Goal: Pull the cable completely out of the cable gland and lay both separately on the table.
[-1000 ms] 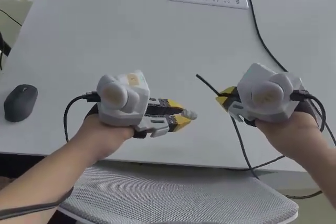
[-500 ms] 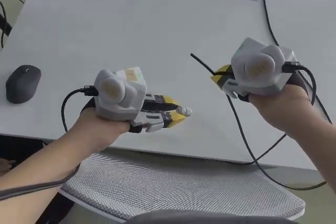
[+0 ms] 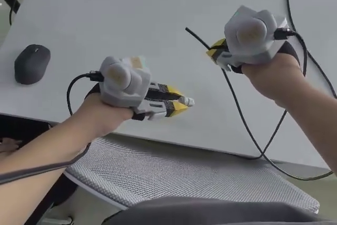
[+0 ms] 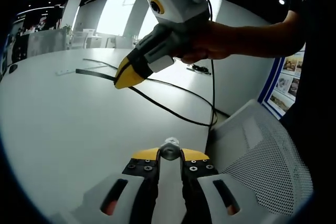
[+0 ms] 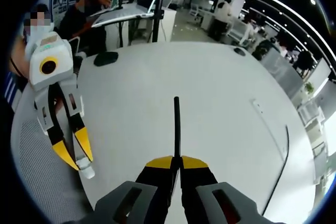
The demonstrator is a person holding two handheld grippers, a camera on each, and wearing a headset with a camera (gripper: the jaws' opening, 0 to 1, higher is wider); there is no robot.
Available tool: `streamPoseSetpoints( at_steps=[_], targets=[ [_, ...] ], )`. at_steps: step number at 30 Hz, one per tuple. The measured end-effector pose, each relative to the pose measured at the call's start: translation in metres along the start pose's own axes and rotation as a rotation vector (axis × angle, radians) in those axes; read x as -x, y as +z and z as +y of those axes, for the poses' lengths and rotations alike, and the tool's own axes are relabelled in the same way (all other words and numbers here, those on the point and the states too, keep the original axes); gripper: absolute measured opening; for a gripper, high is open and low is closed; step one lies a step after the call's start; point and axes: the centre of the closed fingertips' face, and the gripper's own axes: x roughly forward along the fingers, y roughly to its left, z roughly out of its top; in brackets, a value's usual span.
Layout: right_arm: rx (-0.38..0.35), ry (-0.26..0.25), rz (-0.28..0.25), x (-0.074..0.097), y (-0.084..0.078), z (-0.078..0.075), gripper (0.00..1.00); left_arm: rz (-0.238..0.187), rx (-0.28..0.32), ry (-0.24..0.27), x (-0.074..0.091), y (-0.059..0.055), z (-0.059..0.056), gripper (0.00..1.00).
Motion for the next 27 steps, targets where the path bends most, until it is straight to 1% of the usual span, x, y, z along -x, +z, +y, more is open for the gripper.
streamPoseSetpoints(
  at_steps=[3, 6, 8, 10, 12, 13, 15, 17, 18, 20, 23, 24, 27],
  targets=[
    [0.015, 0.012, -0.003, -0.011, 0.011, 0.002, 0.0, -0.004, -0.004, 0.004, 0.003, -0.003, 0.003, 0.15],
    [0.042, 0.029, -0.007, -0.021, 0.021, 0.006, 0.0, -0.002, -0.009, -0.009, 0.003, -0.006, 0.005, 0.15],
    [0.063, 0.038, -0.008, -0.029, 0.027, 0.009, 0.0, 0.009, -0.011, -0.009, 0.002, -0.01, 0.008, 0.15],
    [0.085, 0.056, -0.01, -0.039, 0.034, 0.014, 0.0, 0.009, -0.01, -0.008, 0.003, -0.012, 0.011, 0.15],
    [0.096, 0.077, -0.015, -0.048, 0.04, 0.02, 0.0, 0.007, 0.003, -0.005, 0.003, -0.015, 0.016, 0.15],
    [0.095, 0.088, -0.012, -0.052, 0.041, 0.023, 0.0, 0.006, 0.004, -0.003, 0.003, -0.017, 0.017, 0.15],
    [0.14, 0.105, -0.007, -0.061, 0.045, 0.03, 0.0, 0.011, 0.015, 0.01, 0.003, -0.021, 0.023, 0.15],
    [0.152, 0.121, -0.006, -0.068, 0.048, 0.037, 0.0, 0.004, 0.028, 0.013, 0.003, -0.023, 0.027, 0.15],
    [0.157, 0.129, -0.004, -0.071, 0.049, 0.04, 0.0, 0.007, 0.031, 0.016, 0.003, -0.025, 0.028, 0.15],
    [0.191, 0.143, -0.01, -0.078, 0.053, 0.047, 0.0, 0.013, 0.033, 0.02, 0.003, -0.029, 0.03, 0.15],
    [0.209, 0.164, -0.004, -0.085, 0.055, 0.056, 0.0, 0.018, 0.026, 0.025, 0.003, -0.034, 0.033, 0.15],
    [0.225, 0.183, -0.009, -0.089, 0.057, 0.061, 0.0, 0.02, 0.037, 0.026, 0.004, -0.036, 0.034, 0.15],
    [0.261, 0.218, 0.008, -0.101, 0.053, 0.072, 0.0, 0.015, 0.053, 0.034, 0.005, -0.04, 0.038, 0.15]
  ],
)
